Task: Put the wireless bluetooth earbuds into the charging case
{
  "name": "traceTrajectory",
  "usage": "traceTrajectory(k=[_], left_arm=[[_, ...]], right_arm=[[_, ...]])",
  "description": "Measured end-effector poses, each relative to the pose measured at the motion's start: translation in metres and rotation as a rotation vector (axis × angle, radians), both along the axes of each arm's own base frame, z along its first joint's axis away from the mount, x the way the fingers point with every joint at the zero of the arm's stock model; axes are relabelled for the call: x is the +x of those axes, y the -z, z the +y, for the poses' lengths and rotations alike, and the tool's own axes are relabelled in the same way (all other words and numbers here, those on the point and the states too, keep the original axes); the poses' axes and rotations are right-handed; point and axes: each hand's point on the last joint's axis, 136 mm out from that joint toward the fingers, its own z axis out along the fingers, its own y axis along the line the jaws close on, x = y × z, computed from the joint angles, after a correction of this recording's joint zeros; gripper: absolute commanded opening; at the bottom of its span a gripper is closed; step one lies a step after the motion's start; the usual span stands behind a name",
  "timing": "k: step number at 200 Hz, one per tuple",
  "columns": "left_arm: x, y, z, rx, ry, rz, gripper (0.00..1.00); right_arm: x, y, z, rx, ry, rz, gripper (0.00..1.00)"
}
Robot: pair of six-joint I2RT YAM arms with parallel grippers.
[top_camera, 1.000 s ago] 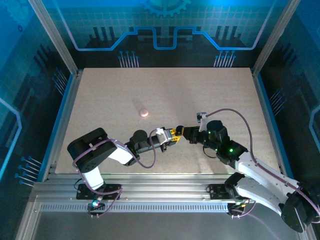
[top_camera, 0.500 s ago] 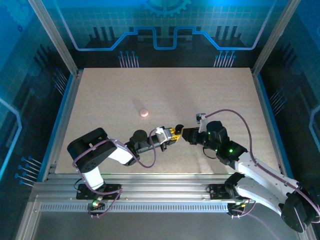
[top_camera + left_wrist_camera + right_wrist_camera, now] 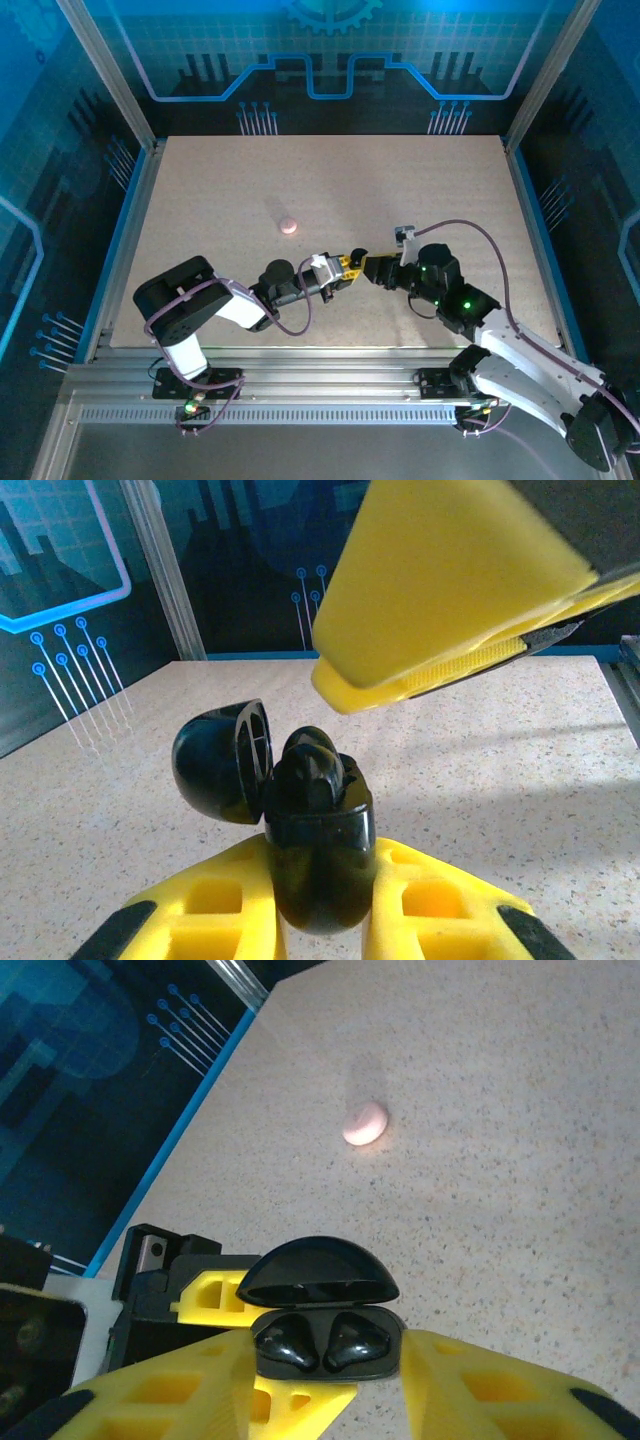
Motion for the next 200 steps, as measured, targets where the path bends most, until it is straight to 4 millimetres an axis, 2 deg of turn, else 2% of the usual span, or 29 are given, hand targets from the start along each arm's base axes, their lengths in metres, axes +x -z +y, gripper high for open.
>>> traceTrajectory(k=[30, 55, 85, 116, 148, 200], left_arm=[[-0.002, -0.011, 0.001, -0.030, 0.003, 0.003, 0.09], [-0.006, -0.018, 0.003, -0.047, 0.013, 0.000, 0.09], [-0.012, -0.023, 0.006, -0.064, 0.031, 0.003, 0.09], [-0.021, -0.034, 0.009, -0.083, 0.057, -0.014, 0.09], [-0.029, -0.043, 0.011, -0.097, 0.086, -0.030, 0.09], [-0.039, -0.047, 0.012, -0.105, 0.129, -0.034, 0.09]], right_arm=[[-0.001, -0.015, -0.006, -0.045, -0.021, -0.085, 0.64], [0.001, -0.035, -0.010, -0.107, -0.077, -0.191, 0.68], [-0.008, -0.049, -0.004, -0.181, -0.267, -0.341, 0.70], [-0.017, -0.041, -0.002, -0.260, -0.471, -0.434, 0.76], [-0.024, -0.024, -0.007, -0.328, -0.633, -0.509, 0.76], [-0.016, -0.017, 0.002, -0.362, -0.780, -0.549, 0.75]])
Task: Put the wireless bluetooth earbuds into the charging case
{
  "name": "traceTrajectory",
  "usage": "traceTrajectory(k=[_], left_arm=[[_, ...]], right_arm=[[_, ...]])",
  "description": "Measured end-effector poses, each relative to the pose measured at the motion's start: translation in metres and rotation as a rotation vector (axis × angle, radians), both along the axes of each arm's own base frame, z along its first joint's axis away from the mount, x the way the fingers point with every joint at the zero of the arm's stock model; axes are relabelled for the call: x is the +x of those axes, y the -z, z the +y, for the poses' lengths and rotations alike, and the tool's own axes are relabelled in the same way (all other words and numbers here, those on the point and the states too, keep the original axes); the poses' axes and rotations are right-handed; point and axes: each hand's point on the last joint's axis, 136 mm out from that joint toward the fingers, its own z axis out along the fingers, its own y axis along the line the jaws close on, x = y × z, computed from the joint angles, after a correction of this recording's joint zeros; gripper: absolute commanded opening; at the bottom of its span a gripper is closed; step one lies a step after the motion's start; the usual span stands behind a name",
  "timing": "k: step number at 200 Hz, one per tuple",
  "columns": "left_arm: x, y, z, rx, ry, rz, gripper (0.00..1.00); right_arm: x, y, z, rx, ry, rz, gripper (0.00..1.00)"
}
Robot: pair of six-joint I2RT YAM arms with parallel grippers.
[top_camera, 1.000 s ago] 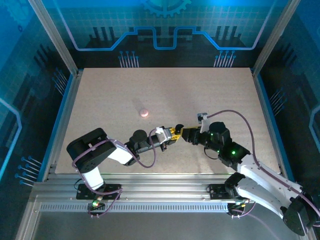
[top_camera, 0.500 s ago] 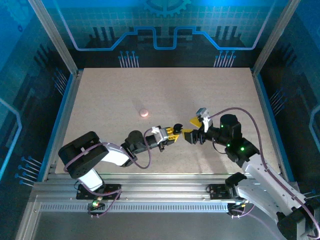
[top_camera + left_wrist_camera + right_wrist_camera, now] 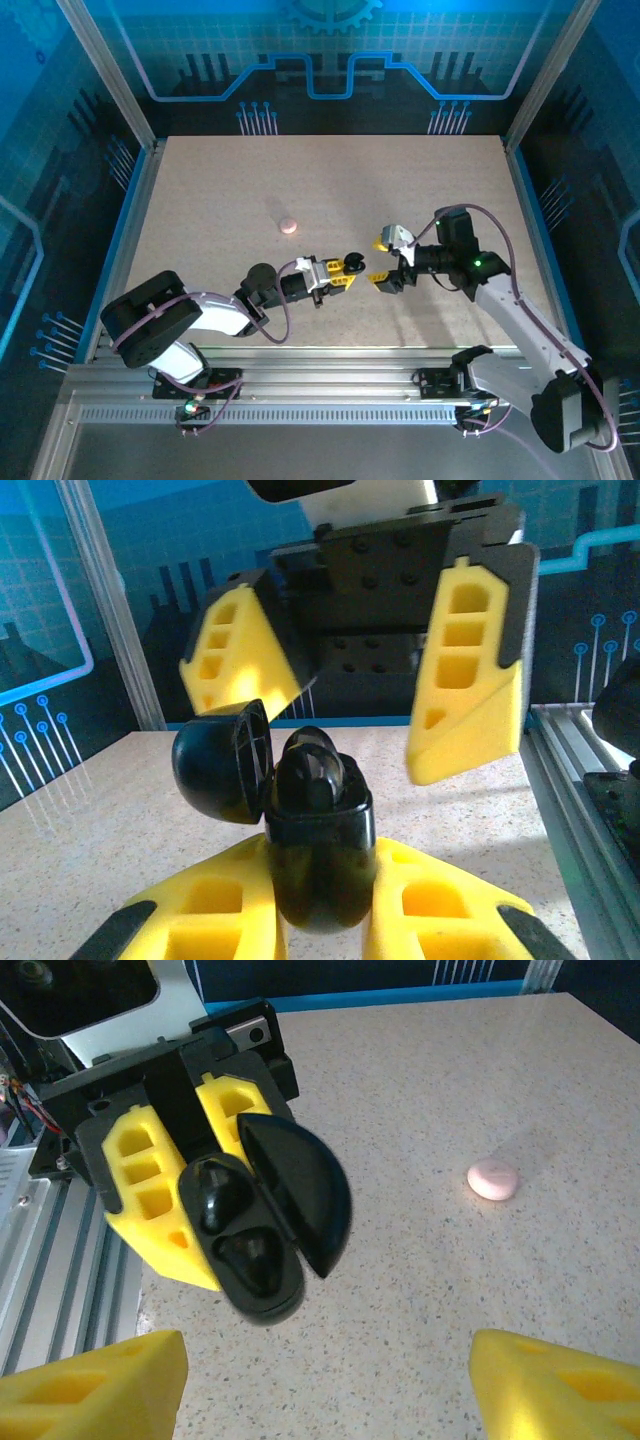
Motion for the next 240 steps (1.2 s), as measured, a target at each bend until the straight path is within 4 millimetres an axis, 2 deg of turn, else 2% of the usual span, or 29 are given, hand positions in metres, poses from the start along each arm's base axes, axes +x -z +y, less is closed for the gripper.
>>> traceTrajectory(k=[69, 119, 156, 194, 240], left_arm=[[-0.002, 0.000, 0.002, 0.000, 0.004, 0.001, 0.10], [-0.003, 0.002, 0.003, 0.005, 0.003, 0.005, 0.10], [-0.003, 0.003, 0.003, 0.005, 0.002, 0.005, 0.09], [-0.002, 0.003, 0.003, 0.005, -0.001, 0.005, 0.10], [-0.002, 0.002, 0.003, 0.004, -0.001, 0.005, 0.10]], right_arm=[[-0.002, 0.008, 0.020, -0.052, -0.133, -0.008, 0.70], [-0.007, 0.000, 0.028, -0.054, -0.197, -0.047, 0.65], [-0.014, -0.009, 0.026, -0.050, -0.208, -0.090, 0.61], [-0.030, -0.025, 0.018, -0.027, -0.210, -0.160, 0.60], [-0.039, -0.014, 0.002, -0.016, -0.149, -0.146, 0.62]])
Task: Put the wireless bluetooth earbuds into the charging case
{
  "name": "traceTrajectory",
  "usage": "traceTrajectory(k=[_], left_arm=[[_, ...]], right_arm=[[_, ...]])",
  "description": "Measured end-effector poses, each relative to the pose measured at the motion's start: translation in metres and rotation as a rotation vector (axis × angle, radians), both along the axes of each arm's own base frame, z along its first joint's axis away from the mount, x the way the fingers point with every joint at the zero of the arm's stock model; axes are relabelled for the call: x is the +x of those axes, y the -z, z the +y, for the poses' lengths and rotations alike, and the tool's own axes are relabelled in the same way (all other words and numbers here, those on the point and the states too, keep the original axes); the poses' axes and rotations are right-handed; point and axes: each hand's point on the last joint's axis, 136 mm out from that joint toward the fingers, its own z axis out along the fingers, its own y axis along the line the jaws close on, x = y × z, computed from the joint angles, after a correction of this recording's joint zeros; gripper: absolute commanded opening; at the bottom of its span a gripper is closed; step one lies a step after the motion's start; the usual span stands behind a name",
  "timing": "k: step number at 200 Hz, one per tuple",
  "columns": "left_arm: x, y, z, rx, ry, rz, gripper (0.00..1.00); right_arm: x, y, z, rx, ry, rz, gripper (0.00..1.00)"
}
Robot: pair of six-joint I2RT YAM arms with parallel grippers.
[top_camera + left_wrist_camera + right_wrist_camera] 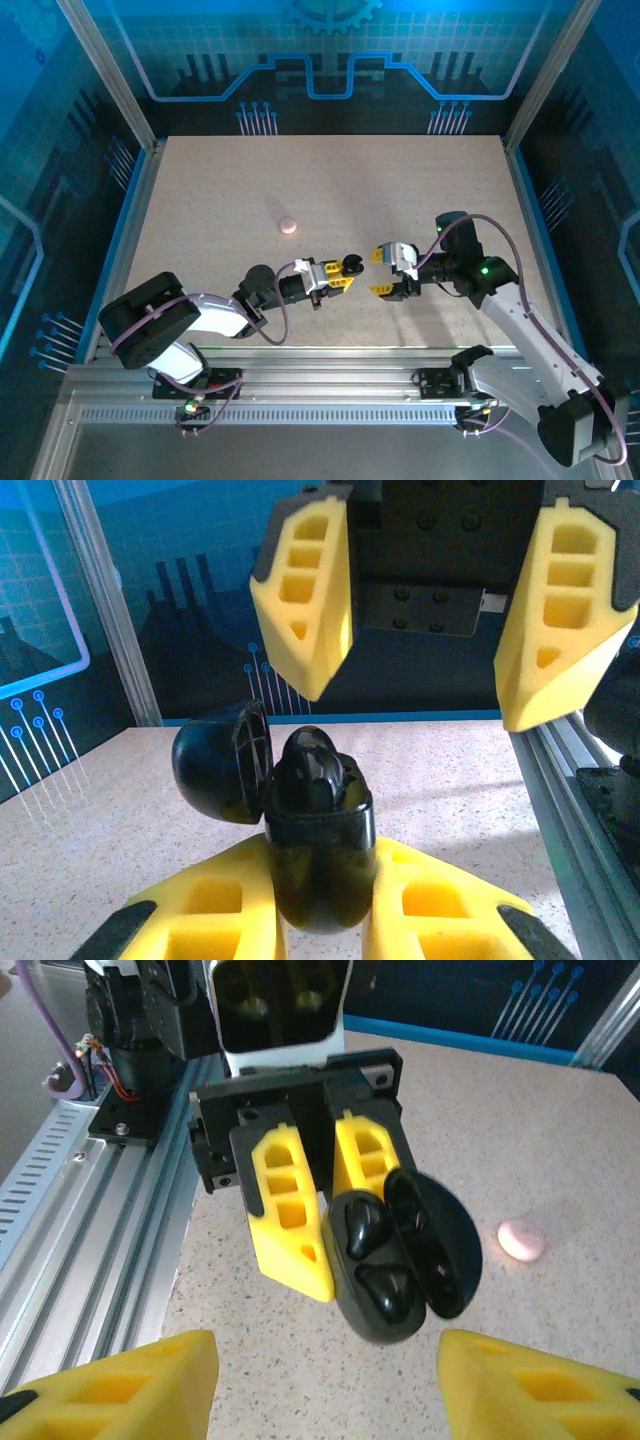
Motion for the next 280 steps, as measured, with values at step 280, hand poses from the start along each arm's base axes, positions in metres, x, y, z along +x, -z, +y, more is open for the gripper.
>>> traceTrajectory(k=[280], left_arm=[[0.000, -0.001, 0.000, -0.001, -0.002, -0.015, 0.10]], right_arm=[[0.004, -0.003, 0.019, 0.036, -0.029, -0.024, 0.56]])
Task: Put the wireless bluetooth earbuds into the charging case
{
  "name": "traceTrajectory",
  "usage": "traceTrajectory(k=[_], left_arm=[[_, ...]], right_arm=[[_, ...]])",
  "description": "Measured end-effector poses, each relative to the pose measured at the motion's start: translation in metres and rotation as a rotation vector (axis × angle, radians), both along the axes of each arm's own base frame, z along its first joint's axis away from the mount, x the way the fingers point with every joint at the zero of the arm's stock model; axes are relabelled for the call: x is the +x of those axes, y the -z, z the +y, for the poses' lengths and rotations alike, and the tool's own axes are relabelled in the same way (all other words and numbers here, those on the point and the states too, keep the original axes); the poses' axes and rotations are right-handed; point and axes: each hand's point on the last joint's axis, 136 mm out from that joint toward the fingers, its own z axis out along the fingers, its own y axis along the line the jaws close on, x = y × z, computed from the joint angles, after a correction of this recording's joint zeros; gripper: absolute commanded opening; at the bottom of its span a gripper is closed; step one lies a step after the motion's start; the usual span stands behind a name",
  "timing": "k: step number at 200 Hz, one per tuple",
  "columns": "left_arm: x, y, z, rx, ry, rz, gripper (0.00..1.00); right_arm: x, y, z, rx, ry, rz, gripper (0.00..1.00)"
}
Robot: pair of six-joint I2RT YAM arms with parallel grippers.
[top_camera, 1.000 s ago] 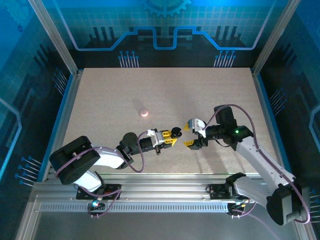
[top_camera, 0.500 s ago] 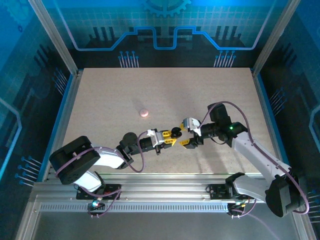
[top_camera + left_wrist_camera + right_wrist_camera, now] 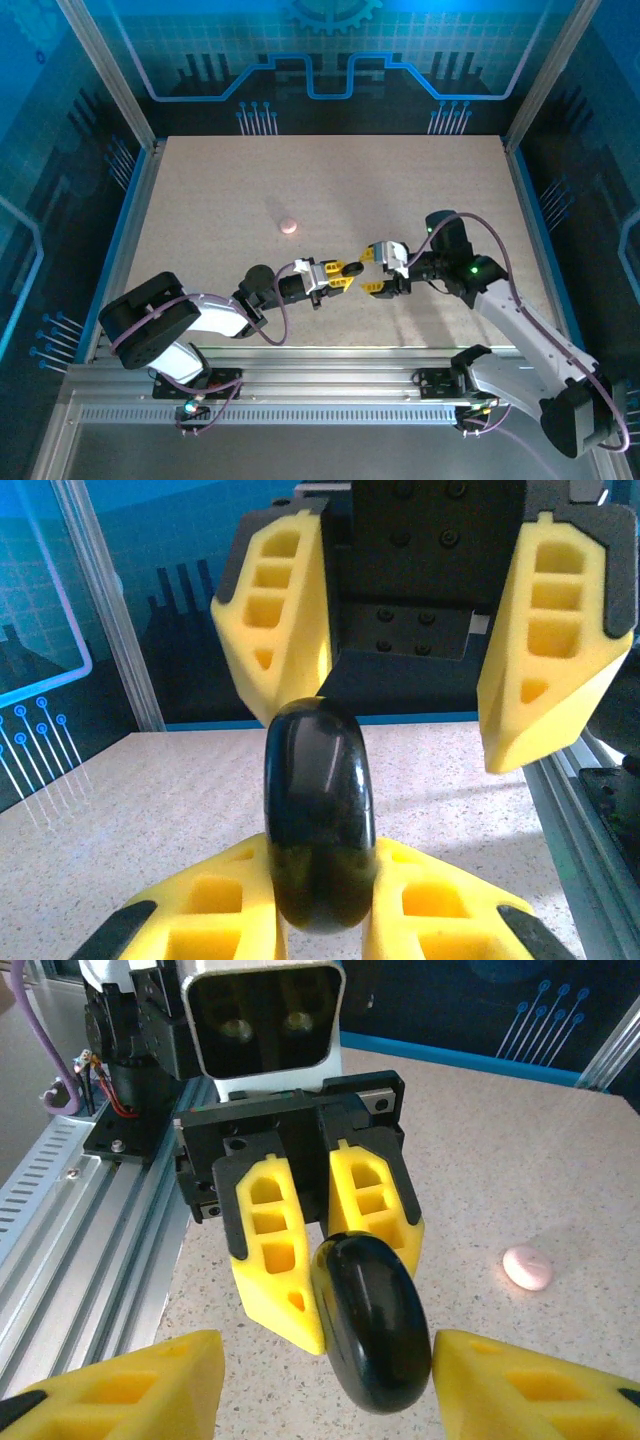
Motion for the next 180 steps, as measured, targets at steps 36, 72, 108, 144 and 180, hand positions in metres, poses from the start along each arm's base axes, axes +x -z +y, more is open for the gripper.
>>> traceTrajectory(k=[36, 72, 108, 144, 180], left_arm=[[0.000, 0.000, 0.000, 0.000, 0.000, 0.000, 0.10], [0.000, 0.000, 0.000, 0.000, 0.000, 0.000, 0.10], [0.000, 0.000, 0.000, 0.000, 0.000, 0.000, 0.10], [0.000, 0.000, 0.000, 0.000, 0.001, 0.000, 0.10], [0.000, 0.000, 0.000, 0.000, 0.001, 0.001, 0.10]], right_arm=[[0.000, 0.000, -0.007, -0.003, 0.041, -0.028, 0.55], [0.006, 0.009, -0.007, -0.026, 0.053, -0.008, 0.55], [0.013, 0.017, -0.003, -0.050, 0.037, 0.027, 0.51], [0.016, 0.013, 0.000, -0.053, 0.013, 0.010, 0.46], [0.018, 0.013, 0.003, -0.060, -0.009, 0.002, 0.42]])
